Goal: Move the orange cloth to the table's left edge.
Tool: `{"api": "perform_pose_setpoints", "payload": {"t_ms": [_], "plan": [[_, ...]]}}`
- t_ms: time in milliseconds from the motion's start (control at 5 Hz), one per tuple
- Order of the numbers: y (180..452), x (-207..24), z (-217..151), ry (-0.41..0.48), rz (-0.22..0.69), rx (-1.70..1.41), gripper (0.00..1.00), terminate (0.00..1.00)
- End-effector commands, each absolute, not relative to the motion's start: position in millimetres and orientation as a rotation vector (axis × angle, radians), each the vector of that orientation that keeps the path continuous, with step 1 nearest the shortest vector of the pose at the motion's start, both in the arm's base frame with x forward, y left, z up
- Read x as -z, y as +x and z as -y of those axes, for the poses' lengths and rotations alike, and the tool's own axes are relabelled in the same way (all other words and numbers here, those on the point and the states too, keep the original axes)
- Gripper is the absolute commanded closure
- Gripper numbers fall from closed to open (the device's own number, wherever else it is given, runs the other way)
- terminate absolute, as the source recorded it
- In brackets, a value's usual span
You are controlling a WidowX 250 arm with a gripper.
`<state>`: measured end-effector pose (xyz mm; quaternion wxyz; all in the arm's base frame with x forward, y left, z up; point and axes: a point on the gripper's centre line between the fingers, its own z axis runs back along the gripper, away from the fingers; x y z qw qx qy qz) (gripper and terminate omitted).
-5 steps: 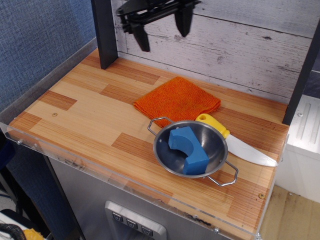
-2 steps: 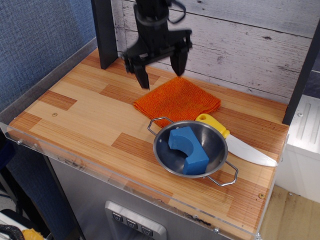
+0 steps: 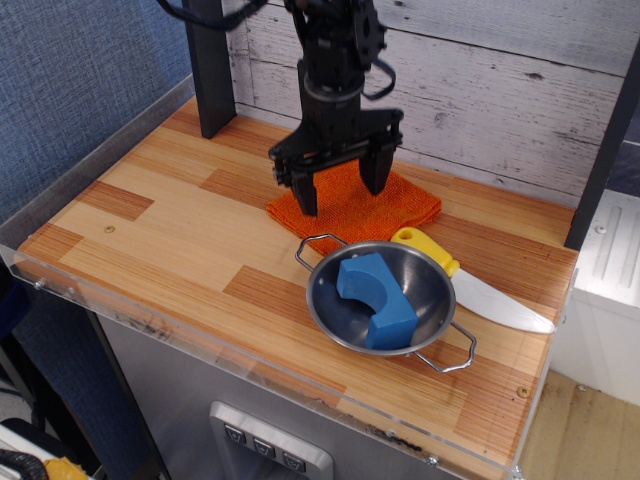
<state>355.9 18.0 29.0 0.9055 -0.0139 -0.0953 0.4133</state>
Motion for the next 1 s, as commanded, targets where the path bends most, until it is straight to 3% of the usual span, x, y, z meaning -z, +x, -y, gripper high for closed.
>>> {"api": "perform_pose_setpoints", "payload": {"t_ms": [0,800], "plan": [[361.1,-30.2,-19.7,-0.039,0.229,-0.85,0.0,0.0],[347.9,-23.8,-80.4,0.035,0.233,-0.949,0.0,0.0]]}}
